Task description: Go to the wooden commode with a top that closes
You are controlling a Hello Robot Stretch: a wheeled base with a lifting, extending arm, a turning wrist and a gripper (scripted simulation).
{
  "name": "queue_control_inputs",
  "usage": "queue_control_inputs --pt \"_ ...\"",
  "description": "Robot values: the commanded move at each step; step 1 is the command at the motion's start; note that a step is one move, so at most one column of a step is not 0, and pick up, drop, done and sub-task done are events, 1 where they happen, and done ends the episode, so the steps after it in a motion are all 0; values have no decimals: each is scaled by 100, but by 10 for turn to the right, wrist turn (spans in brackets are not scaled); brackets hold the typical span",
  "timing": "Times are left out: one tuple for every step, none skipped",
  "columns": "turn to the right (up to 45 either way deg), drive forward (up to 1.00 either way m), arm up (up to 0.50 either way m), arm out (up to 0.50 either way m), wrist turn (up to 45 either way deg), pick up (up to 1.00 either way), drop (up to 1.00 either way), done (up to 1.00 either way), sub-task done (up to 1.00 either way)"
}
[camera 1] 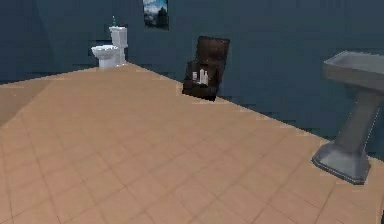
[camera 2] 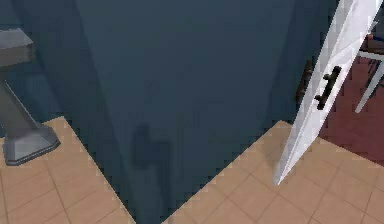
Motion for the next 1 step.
queue_control_inputs --pt "0 45 0 0 0 0 0 0 0"
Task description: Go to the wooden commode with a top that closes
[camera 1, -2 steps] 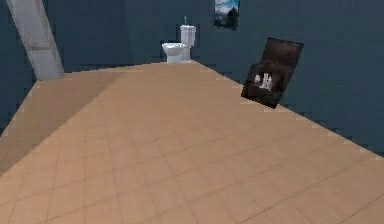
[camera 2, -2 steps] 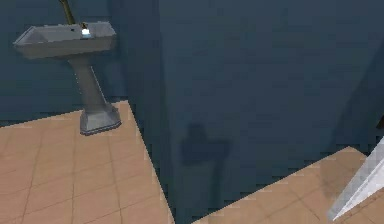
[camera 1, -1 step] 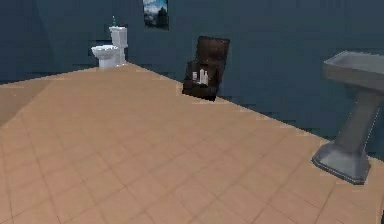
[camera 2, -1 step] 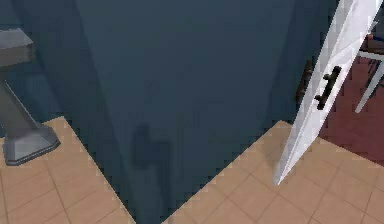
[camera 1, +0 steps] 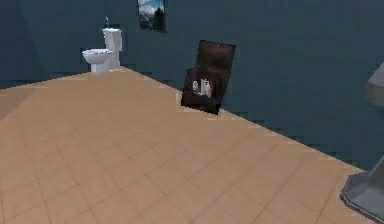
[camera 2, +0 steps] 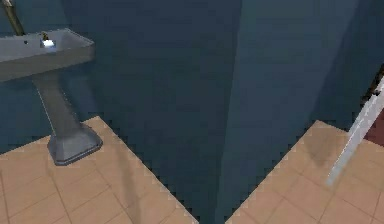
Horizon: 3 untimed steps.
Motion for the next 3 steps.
queue_control_inputs --pt "120 0 0 0 0 0 0 0 0" --pt "0 100 0 0 0 0 0 0 0" --pt "0 55 0 0 0 0 0 0 0"
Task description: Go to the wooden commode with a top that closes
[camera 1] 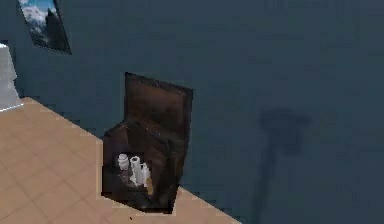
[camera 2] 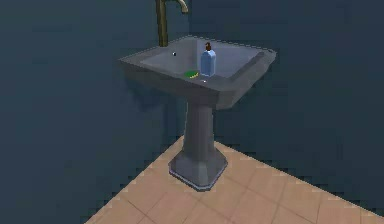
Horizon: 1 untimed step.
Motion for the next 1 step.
queue_control_inputs --pt "-180 0 0 0 0 0 0 0 0"
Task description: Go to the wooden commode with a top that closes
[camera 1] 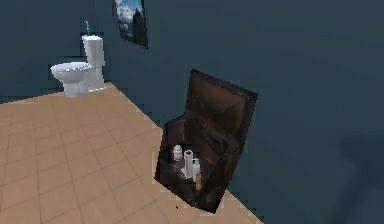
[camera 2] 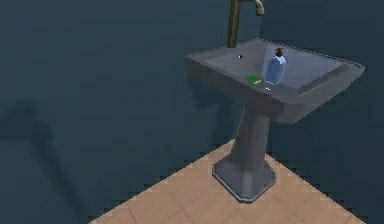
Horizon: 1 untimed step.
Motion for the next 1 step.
queue_control_inputs --pt "0 0 0 0 0 0 0 100 0"
